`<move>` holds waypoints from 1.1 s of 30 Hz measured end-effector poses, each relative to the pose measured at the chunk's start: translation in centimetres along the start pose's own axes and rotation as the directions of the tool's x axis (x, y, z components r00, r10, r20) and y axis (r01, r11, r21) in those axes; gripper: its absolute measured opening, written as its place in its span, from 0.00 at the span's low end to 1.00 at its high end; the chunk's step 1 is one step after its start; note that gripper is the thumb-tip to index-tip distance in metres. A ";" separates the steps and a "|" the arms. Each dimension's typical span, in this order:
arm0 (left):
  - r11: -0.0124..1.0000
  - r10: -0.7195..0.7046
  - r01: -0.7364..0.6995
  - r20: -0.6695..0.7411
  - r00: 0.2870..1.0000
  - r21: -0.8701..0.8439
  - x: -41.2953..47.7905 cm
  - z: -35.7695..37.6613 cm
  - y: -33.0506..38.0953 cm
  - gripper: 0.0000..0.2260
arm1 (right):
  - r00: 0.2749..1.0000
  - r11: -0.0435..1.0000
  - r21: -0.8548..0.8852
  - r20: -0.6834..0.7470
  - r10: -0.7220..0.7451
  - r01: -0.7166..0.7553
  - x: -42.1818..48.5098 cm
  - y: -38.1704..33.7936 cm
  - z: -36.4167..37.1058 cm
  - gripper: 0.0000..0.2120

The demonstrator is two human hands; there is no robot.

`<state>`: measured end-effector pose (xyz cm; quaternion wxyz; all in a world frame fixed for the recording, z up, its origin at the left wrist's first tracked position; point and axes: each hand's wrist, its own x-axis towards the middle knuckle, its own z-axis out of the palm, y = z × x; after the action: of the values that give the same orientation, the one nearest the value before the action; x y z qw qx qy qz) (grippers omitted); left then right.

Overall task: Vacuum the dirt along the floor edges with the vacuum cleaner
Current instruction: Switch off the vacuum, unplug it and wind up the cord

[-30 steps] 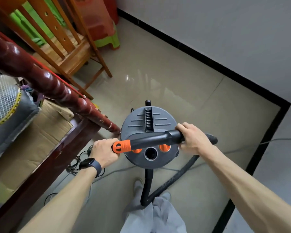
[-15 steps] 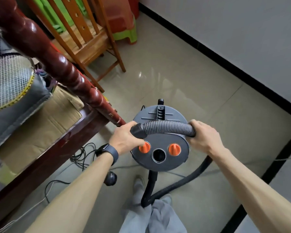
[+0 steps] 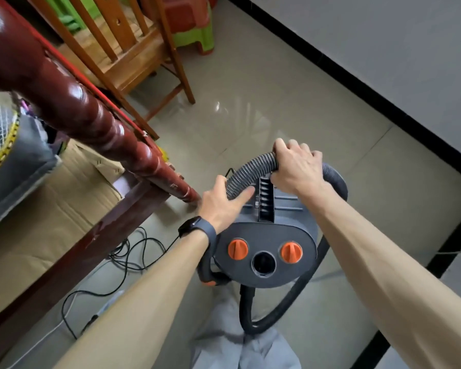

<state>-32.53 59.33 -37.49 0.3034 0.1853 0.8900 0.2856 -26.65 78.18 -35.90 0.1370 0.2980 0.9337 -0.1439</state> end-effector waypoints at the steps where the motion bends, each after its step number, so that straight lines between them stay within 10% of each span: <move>1: 1.000 -0.018 0.018 -0.043 0.999 -0.008 0.9 -0.5 -0.2 0.23 | 0.999 1.000 0.018 0.035 -0.003 0.002 1.0 -0.2 0.0 0.17; 9: 0.854 -0.223 0.216 0.044 0.974 -0.474 2.3 -2.7 -10.2 0.24 | 0.961 0.954 0.272 0.271 0.050 -0.126 3.2 5.0 4.4 0.45; 17: 0.742 -0.316 0.377 0.206 0.926 -0.555 2.7 2.0 -11.5 0.26 | 0.993 0.998 0.052 0.116 0.034 -0.041 6.9 0.4 8.1 0.37; 22: 0.836 -0.386 0.332 -0.039 0.921 -0.438 3.4 -0.7 -13.5 0.23 | 0.988 0.999 -0.031 0.149 -0.028 0.033 9.2 -4.4 9.5 0.37; 28: 0.879 -0.464 0.463 0.017 0.885 -0.114 3.4 -2.3 -14.7 0.25 | 0.980 0.981 -0.173 0.190 -0.052 0.085 8.8 -6.9 11.9 0.38; 33: 0.953 -0.302 0.302 -0.020 0.953 0.022 5.6 -2.5 -13.6 0.21 | 0.972 0.996 0.033 0.219 -0.082 0.077 9.6 -4.6 11.6 0.45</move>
<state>-40.47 50.70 -46.78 0.3339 0.0486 0.9137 0.2263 -35.02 75.48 -49.00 0.2302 0.2442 0.9220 -0.1930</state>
